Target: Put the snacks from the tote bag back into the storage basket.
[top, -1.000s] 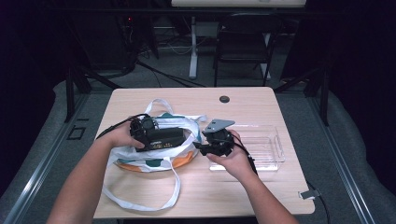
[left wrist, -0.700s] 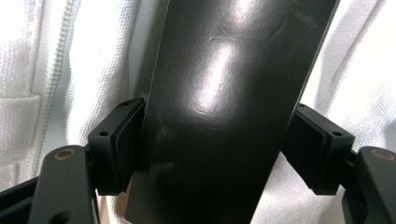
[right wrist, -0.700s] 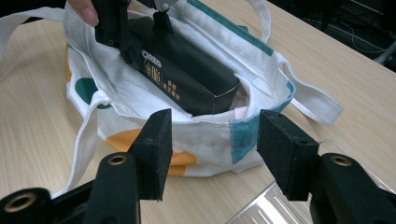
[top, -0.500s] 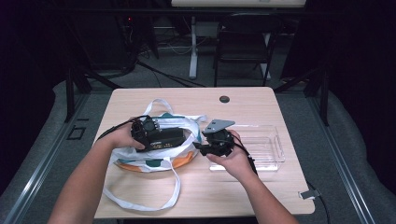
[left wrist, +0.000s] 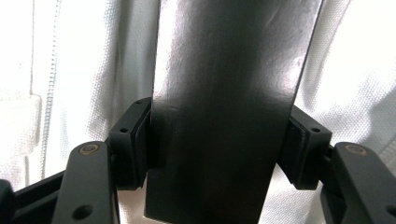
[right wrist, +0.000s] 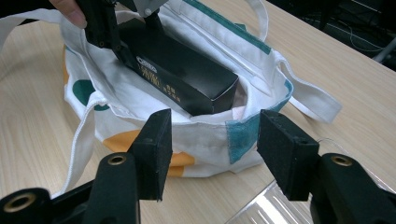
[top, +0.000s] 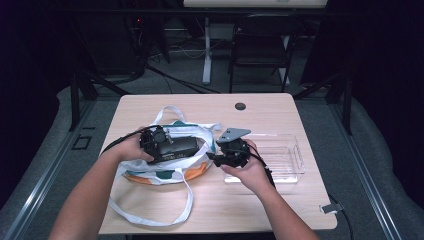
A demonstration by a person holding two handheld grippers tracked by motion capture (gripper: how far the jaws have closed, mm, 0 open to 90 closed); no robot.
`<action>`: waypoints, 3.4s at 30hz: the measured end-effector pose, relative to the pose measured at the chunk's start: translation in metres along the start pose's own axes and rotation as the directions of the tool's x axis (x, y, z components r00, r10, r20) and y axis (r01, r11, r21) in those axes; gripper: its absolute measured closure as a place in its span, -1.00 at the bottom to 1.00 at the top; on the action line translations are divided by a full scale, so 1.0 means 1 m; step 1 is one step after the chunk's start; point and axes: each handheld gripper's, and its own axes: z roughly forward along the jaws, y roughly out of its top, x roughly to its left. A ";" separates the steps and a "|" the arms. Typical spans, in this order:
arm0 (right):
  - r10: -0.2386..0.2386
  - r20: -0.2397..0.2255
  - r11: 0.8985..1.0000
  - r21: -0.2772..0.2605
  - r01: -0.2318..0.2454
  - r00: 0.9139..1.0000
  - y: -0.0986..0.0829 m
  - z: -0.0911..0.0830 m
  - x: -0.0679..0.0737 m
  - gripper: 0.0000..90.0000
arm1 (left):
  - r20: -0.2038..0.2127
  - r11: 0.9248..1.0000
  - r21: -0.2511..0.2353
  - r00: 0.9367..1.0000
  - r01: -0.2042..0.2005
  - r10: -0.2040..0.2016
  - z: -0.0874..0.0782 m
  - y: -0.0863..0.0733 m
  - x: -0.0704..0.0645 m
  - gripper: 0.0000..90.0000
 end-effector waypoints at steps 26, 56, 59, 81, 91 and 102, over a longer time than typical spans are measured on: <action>-0.002 0.007 1.000 -0.003 0.002 1.000 0.000 -0.002 0.000 0.00 | 0.005 0.999 -0.051 1.000 -0.001 0.001 -0.006 -0.008 -0.001 -0.06; -0.013 0.000 1.000 0.003 0.013 1.000 0.000 -0.003 -0.001 -0.06 | 0.028 0.997 -0.064 0.999 0.047 -0.045 -0.046 -0.015 -0.003 -0.04; -0.034 -0.010 0.999 0.011 0.035 0.999 0.001 -0.003 0.001 -0.11 | 0.022 0.996 -0.077 0.998 0.053 -0.051 -0.054 -0.016 -0.004 -0.04; -0.251 -0.062 0.964 0.075 0.255 0.966 0.026 -0.024 0.009 -0.31 | 0.034 0.996 -0.086 0.999 -0.011 0.014 -0.090 -0.009 -0.022 -0.04; -0.354 -0.106 0.917 0.156 0.367 0.929 0.045 -0.033 0.010 -0.34 | 0.021 0.992 -0.098 0.997 -0.075 0.078 -0.099 0.005 -0.035 -0.04; -0.375 -0.124 0.902 0.179 0.393 0.919 0.054 -0.028 0.008 -0.41 | 0.004 0.984 -0.110 0.990 -0.141 0.142 -0.106 0.020 -0.048 -0.04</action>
